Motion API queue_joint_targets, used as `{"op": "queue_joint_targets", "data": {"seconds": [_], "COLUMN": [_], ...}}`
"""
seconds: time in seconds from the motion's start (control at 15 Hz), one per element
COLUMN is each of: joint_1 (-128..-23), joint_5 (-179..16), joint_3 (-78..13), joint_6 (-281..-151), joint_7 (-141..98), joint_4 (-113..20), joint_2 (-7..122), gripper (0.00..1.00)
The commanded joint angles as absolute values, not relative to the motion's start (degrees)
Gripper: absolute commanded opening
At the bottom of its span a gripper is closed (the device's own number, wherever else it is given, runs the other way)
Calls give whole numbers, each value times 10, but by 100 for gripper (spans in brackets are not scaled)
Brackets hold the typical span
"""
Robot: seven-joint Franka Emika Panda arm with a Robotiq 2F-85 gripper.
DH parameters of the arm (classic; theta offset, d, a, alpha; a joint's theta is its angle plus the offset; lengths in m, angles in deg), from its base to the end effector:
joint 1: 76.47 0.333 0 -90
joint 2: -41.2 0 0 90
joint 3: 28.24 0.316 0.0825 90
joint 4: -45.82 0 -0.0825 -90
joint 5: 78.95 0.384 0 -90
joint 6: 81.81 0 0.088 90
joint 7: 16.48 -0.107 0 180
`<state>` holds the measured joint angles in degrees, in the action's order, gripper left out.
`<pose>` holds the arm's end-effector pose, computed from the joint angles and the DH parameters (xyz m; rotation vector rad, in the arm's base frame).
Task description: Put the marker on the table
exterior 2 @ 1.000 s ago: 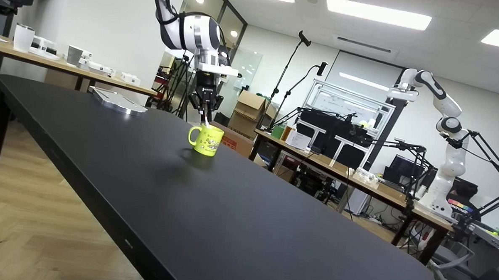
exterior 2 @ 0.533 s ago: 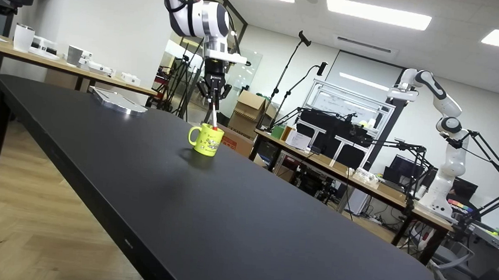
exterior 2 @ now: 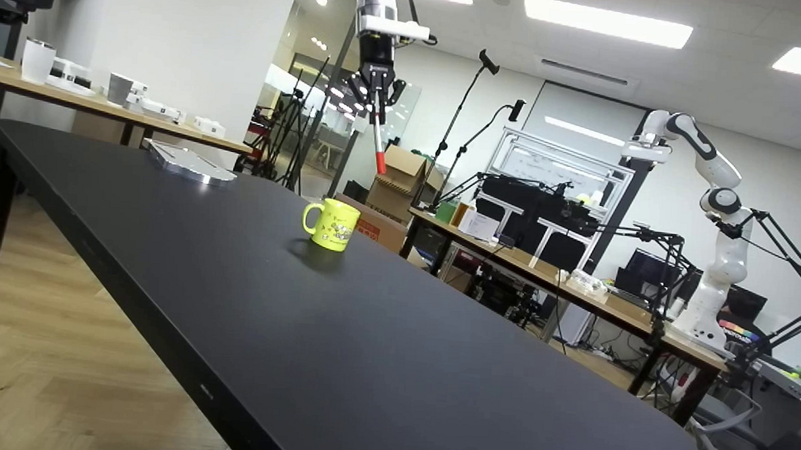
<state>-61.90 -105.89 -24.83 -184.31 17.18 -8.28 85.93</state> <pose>0.7480 0.1839 0.4290 2.4026 1.2672 0.0053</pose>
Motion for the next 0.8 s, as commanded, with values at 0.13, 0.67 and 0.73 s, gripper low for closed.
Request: {"op": "queue_joint_targets", "data": {"seconds": [0.13, 0.67, 0.73], "joint_1": [-645, -714, -717], "joint_5": [-1055, -990, -983], "joint_3": [-276, -265, -264], "joint_6": [-1706, -1595, -1596], "joint_7": [177, 174, 169], "joint_4": [-107, -125, -128], "joint_2": [837, 930, 942], "gripper": [5, 5, 5]}}
